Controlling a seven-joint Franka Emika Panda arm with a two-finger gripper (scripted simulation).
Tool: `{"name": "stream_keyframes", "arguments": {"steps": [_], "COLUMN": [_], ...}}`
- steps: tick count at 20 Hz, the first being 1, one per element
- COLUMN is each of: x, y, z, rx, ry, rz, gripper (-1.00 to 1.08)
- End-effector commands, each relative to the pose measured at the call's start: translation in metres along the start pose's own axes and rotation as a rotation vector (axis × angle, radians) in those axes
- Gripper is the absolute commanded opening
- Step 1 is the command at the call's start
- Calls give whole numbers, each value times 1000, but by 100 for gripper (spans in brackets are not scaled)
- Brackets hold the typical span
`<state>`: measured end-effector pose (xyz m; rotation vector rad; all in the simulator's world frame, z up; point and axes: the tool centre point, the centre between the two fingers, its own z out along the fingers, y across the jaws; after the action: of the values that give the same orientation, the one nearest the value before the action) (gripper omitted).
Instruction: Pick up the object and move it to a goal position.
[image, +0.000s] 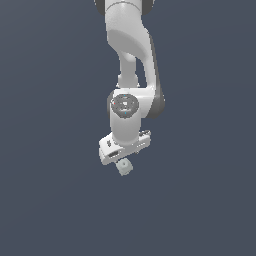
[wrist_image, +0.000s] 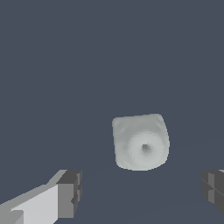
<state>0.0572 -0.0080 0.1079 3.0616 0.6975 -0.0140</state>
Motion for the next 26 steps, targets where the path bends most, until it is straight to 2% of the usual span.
{"name": "stream_keyframes", "arguments": {"steps": [1, 8, 15, 26], "x": [4, 10, 9, 9], "y": [5, 14, 14, 14], "z": [7, 17, 21, 68], "rx": [-1, -1, -1, -1], "ry": [4, 8, 8, 9], "rz": [-39, -96, -97, -101], "gripper": [100, 100, 100, 100]}}
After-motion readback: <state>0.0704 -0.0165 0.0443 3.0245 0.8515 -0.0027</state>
